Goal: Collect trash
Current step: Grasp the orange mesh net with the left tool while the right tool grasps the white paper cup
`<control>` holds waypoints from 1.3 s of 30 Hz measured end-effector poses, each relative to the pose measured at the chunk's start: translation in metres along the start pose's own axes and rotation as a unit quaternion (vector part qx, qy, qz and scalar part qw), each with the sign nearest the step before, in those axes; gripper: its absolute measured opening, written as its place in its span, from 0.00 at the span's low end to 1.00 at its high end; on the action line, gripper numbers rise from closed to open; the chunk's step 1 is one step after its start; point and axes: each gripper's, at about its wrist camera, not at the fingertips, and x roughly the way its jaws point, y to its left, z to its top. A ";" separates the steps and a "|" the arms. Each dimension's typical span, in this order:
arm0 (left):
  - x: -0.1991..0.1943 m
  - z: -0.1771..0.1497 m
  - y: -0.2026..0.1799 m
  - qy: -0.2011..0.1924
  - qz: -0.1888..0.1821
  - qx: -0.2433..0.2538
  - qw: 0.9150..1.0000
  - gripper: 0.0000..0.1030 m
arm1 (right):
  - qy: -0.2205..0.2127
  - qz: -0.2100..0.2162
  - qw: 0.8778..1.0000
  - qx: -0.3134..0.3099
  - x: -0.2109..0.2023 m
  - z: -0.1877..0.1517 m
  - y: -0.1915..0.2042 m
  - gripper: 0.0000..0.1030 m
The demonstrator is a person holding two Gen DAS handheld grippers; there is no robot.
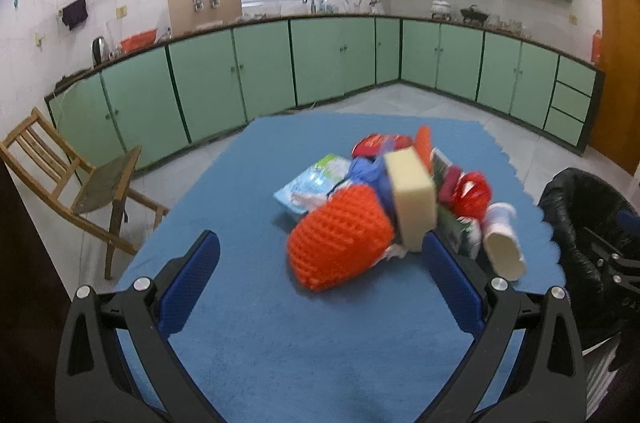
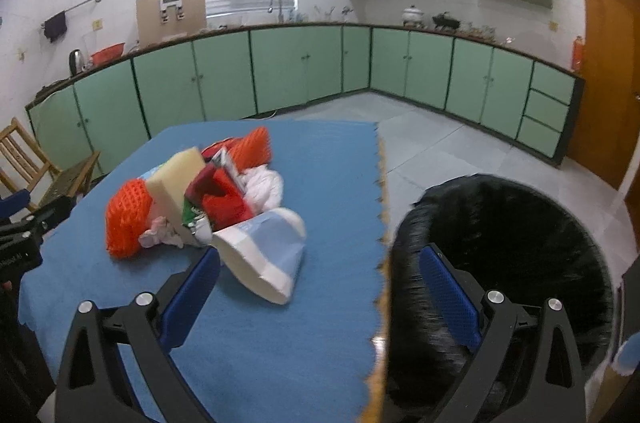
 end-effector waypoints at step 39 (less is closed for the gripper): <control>0.090 -0.023 -0.022 0.047 -0.021 0.021 0.998 0.95 | 0.078 0.043 0.996 -0.013 0.089 -0.008 0.016 0.47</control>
